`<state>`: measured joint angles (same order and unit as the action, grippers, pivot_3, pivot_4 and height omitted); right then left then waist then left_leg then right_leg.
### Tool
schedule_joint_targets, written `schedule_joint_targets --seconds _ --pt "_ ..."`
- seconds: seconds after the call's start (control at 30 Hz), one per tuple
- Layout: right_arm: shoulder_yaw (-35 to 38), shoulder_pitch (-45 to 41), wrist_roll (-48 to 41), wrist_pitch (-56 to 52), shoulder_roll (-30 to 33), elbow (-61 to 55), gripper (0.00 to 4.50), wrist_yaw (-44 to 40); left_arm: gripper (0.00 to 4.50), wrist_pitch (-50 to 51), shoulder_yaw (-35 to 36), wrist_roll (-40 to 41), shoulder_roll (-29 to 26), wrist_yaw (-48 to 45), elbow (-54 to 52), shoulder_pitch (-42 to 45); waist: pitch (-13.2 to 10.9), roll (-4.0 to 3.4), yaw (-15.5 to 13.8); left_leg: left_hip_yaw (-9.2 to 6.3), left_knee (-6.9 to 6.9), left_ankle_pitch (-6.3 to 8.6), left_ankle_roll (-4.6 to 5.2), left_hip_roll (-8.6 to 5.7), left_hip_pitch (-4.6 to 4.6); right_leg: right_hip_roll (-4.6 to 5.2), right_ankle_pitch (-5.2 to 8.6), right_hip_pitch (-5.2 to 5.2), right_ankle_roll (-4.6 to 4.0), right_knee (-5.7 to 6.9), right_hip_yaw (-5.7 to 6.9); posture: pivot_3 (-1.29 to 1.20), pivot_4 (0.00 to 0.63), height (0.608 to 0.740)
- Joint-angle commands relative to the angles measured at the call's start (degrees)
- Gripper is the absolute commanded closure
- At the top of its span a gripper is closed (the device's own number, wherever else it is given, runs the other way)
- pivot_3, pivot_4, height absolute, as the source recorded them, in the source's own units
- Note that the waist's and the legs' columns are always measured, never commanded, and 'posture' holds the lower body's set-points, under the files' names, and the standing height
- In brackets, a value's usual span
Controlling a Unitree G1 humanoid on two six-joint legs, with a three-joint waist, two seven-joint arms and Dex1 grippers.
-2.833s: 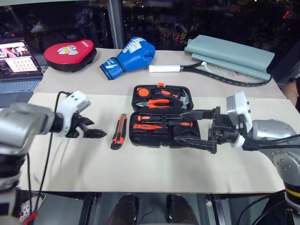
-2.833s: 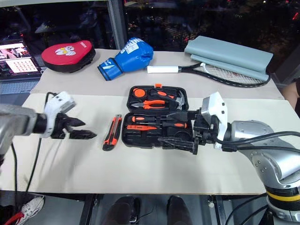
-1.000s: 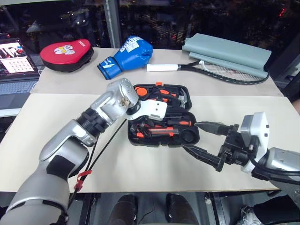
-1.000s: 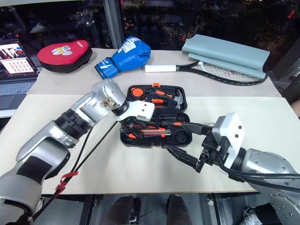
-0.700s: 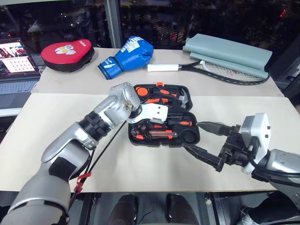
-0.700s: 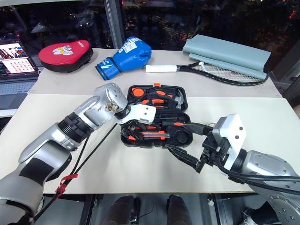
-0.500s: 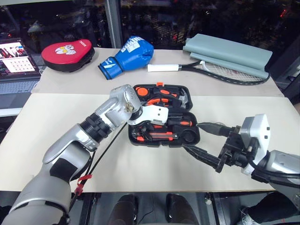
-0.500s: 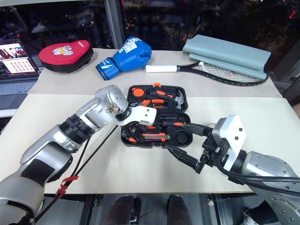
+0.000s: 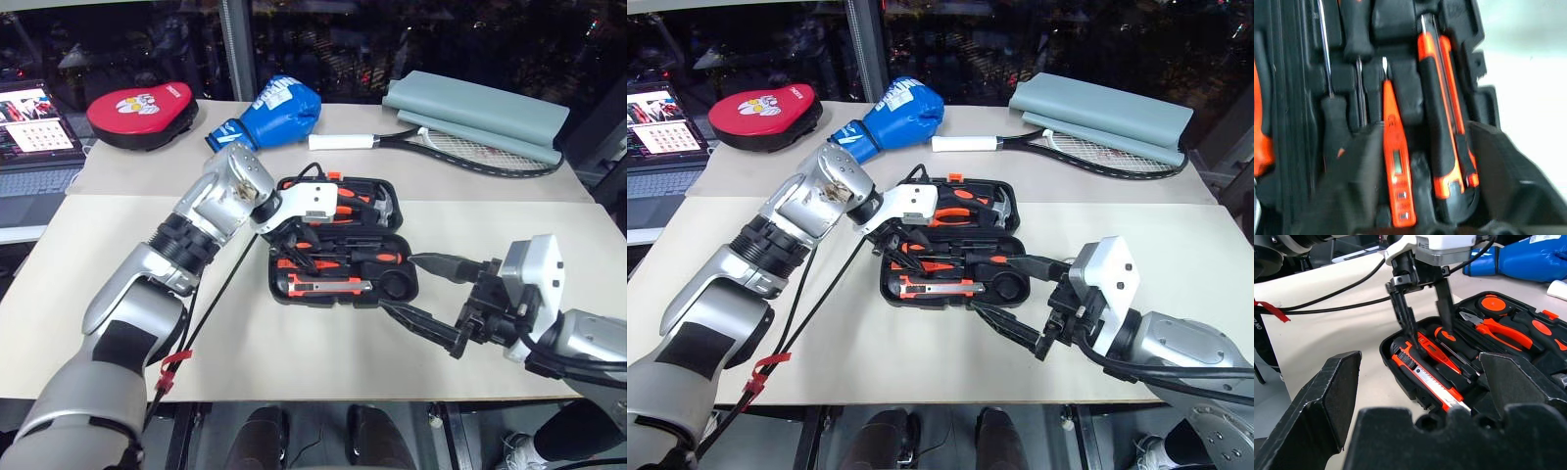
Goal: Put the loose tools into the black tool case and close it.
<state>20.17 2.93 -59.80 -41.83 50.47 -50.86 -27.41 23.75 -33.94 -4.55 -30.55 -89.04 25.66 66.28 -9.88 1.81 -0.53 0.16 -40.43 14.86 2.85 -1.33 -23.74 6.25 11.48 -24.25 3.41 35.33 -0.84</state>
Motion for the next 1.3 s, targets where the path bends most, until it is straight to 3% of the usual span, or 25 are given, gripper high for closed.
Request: schedule_joint_targets --seconds 0.03,0.1,0.13,0.5,1.3 --pt "1.1 -0.4 -0.7 0.6 0.8 -0.5 0.00 -0.2 3.55 -4.1 0.7 -0.7 -1.4 -1.8 1.0 -0.8 0.0 0.00 0.0 0.00 0.00 0.00 0.00 0.00 0.00 0.00 0.00 -0.01 0.00 0.01 0.00 0.00 0.150 0.736" --pt "1.0 -0.3 -0.7 0.6 0.8 -0.6 0.00 -0.1 4.32 -4.7 0.8 -0.8 -1.2 -2.2 1.1 -1.1 0.0 0.00 -0.1 -0.01 0.00 0.00 0.00 0.00 0.00 0.00 0.00 -0.01 0.00 0.02 0.01 0.00 0.150 0.736" --pt "0.9 -0.3 -0.8 0.5 0.9 -0.6 0.00 0.0 4.45 -4.9 0.8 -0.9 -1.1 -2.3 1.2 -1.2 0.0 0.00 -0.2 -0.02 0.00 0.00 0.00 0.00 -0.02 0.00 0.00 -0.01 0.00 0.02 0.01 0.00 0.150 0.736" --pt "1.0 0.0 -1.0 0.4 1.1 -0.8 0.00 0.3 4.45 -4.9 0.2 -1.8 0.0 -3.3 -0.4 -2.4 0.0 0.00 0.0 -0.02 -0.04 0.00 0.00 -0.01 -0.02 0.01 -0.01 0.00 0.01 0.04 0.02 0.00 0.150 0.736" --pt "0.3 -0.1 -1.0 0.3 0.8 -0.8 0.00 1.7 4.45 -18.7 -3.1 -10.8 4.0 -0.7 2.1 -7.3 0.2 -0.16 -0.2 -0.01 -0.40 0.01 0.00 -0.01 0.24 0.03 0.02 0.23 0.01 0.41 -0.05 0.00 0.150 0.736"
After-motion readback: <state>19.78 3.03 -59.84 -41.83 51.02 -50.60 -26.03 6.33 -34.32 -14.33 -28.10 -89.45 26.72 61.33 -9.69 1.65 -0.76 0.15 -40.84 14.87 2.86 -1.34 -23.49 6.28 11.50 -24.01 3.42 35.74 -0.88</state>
